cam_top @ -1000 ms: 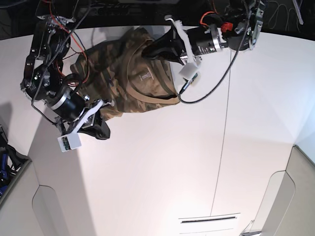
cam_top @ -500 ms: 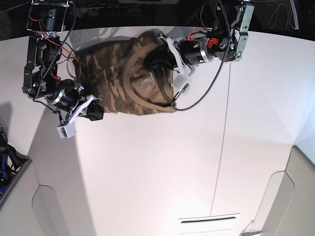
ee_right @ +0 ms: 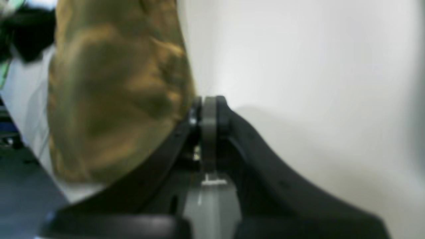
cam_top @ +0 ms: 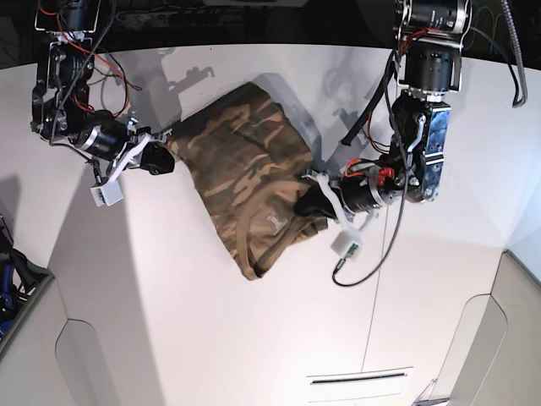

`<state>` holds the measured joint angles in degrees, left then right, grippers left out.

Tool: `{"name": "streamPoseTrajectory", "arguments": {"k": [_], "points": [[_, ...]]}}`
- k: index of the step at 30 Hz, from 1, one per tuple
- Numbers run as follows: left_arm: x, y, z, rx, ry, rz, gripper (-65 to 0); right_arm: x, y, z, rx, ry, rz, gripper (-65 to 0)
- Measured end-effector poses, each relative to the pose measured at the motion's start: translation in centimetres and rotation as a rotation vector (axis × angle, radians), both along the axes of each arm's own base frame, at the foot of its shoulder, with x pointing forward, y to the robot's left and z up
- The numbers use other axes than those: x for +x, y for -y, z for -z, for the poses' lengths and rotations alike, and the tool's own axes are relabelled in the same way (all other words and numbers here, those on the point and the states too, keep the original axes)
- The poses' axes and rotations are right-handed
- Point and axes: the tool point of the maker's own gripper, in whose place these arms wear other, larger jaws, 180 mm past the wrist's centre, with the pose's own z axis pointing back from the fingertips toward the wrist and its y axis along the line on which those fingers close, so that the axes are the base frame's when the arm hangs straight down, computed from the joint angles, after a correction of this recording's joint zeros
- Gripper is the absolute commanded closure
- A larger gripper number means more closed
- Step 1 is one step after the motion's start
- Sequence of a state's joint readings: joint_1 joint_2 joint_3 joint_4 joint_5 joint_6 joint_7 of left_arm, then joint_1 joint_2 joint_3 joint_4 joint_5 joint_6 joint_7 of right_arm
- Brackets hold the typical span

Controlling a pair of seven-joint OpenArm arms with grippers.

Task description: Fold the T-shirt properly

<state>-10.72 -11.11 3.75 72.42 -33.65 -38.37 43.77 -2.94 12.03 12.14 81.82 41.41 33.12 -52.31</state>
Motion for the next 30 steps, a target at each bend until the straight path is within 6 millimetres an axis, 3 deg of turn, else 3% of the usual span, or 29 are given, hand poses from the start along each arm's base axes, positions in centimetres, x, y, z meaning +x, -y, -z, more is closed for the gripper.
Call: {"name": "streamPoseTrajectory", "arguments": {"k": [5,11,16,20,23,30], "points": [[2.3,-0.2,-1.1,0.001,0.023,-0.007,0.0,-2.5,-3.2,0.8,0.104,-0.059,-0.009,0.0],[2.3,-0.3,-1.0,0.0,0.02,-0.01,0.0,-3.2,-7.7,-0.1,0.214,-0.049,-0.014,0.0],[2.5,-1.1,-1.9,0.006,0.034,-0.004,0.0,-3.7,-7.9,-0.1,0.199,-0.073,-0.042,0.0],[1.9,-4.4,-4.4,0.051,0.079,0.011,0.0,-4.6,-7.5,-1.7,0.138,-0.038,-0.083,0.0],[-0.3,-6.8,-5.0,0.098,0.083,0.002,0.0,-5.5,-6.2,-3.9,0.069,0.03,-0.12,0.0],[-10.7,-8.1,-3.3,0.203,0.01,0.045,0.0,-10.3,-1.3,-5.1,-0.13,0.023,-0.24,0.0]]}}
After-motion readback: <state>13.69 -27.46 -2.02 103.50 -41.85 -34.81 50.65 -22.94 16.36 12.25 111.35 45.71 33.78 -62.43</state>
